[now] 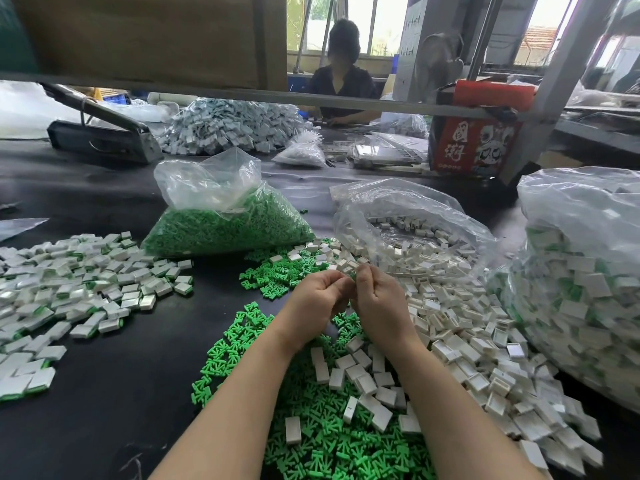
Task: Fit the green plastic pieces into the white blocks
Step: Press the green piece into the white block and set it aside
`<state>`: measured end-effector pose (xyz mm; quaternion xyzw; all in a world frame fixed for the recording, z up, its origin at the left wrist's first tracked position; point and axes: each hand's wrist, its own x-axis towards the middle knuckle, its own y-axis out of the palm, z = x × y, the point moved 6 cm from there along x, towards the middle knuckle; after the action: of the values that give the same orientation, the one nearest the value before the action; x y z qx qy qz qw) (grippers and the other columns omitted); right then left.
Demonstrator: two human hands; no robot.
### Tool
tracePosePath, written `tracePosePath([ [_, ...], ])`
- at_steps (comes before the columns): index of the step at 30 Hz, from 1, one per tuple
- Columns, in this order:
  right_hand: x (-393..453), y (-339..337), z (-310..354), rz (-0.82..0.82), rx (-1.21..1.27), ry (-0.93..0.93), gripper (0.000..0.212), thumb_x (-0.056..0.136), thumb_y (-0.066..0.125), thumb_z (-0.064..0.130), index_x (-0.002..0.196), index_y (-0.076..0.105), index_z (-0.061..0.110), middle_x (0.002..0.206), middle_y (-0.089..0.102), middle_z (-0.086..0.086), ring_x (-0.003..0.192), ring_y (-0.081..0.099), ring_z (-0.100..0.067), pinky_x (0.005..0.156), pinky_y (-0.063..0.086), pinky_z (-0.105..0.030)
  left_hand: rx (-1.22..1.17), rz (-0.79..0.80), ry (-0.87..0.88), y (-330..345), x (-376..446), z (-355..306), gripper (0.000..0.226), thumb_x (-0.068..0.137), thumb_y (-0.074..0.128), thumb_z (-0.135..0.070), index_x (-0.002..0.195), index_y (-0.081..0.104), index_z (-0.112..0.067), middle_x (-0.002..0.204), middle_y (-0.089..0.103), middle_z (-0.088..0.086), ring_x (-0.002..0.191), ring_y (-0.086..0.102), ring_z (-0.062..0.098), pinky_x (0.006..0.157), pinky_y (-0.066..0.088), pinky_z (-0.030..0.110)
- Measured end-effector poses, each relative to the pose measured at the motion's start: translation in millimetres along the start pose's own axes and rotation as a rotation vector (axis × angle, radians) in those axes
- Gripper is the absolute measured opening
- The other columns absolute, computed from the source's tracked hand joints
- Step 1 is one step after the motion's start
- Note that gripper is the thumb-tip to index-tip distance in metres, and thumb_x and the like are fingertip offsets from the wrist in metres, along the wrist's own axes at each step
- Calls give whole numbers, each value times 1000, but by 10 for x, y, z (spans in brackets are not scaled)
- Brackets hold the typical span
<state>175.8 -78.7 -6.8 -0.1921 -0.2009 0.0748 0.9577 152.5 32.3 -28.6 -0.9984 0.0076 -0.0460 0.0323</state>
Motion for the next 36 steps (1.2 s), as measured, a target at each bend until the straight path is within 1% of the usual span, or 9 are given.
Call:
tracePosePath([
  [5, -5, -6, 1, 14, -30, -47, 40, 105, 38, 27, 68, 53, 26, 63, 58, 6, 61, 56, -10, 59, 46, -33, -17, 3, 9, -10, -14, -12, 25, 103, 47, -16, 85, 62, -8, 63, 49, 3, 47, 42, 5, 39, 39, 16],
  [8, -3, 13, -8, 45, -67, -69, 41, 104, 38, 24, 65, 49, 29, 60, 54, 10, 56, 52, 0, 53, 38, -18, 21, 10, -6, -37, 1, 35, 23, 102, 48, -16, 90, 62, -3, 76, 47, 13, 62, 46, 21, 45, 43, 18],
  [10, 5, 28, -27, 84, -78, -54, 41, 104, 38, 23, 64, 48, 28, 59, 51, 9, 54, 48, 0, 53, 36, -19, 40, 20, -1, -50, 3, 52, 23, 101, 49, -16, 89, 62, -3, 75, 47, 13, 62, 46, 21, 46, 43, 18],
  [13, 5, 50, -54, 149, -74, -20, 41, 105, 37, 24, 66, 49, 23, 60, 52, 7, 55, 48, -7, 56, 38, -27, 56, 43, 21, -42, -14, 37, 21, 95, 51, -23, 80, 62, -13, 67, 46, 3, 51, 46, 10, 45, 42, 16],
  [19, -16, 50, -54, 134, -169, -54, 42, 105, 34, 27, 74, 57, 9, 65, 56, 3, 63, 54, -16, 61, 42, -34, -3, 10, 12, -4, -28, 61, 23, 89, 52, -29, 84, 64, -10, 75, 55, 8, 69, 50, 24, 52, 48, 29],
  [21, -17, 49, -61, 133, -228, -70, 42, 104, 33, 27, 72, 55, 11, 66, 58, 1, 65, 55, -17, 62, 41, -34, 12, 13, 15, 2, -34, 62, 20, 94, 52, -25, 81, 63, -13, 69, 55, 0, 64, 49, 20, 47, 47, 26],
  [25, -18, 55, -73, 158, -295, -102, 39, 102, 32, 27, 69, 52, 17, 70, 61, -2, 67, 55, -15, 60, 39, -32, 69, 19, -1, 2, -35, 90, 22, 101, 49, -17, 88, 63, -7, 72, 52, 6, 67, 47, 24, 48, 50, 28],
  [32, -24, 86, -83, 184, -319, -106, 35, 90, 24, 41, 69, 47, 27, 70, 58, 5, 66, 52, -6, 55, 36, -25, 58, -6, 23, 9, -55, 72, 28, 101, 48, -19, 77, 62, -19, 57, 51, -15, 53, 45, 6, 45, 48, 27],
  [36, -16, 94, -74, 185, -332, -114, 34, 91, 23, 40, 69, 46, 27, 71, 58, 3, 65, 51, -7, 55, 36, -24, 66, -26, 23, 4, -56, 67, 29, 102, 49, -18, 76, 60, -19, 56, 48, -15, 52, 44, 5, 45, 49, 27],
])
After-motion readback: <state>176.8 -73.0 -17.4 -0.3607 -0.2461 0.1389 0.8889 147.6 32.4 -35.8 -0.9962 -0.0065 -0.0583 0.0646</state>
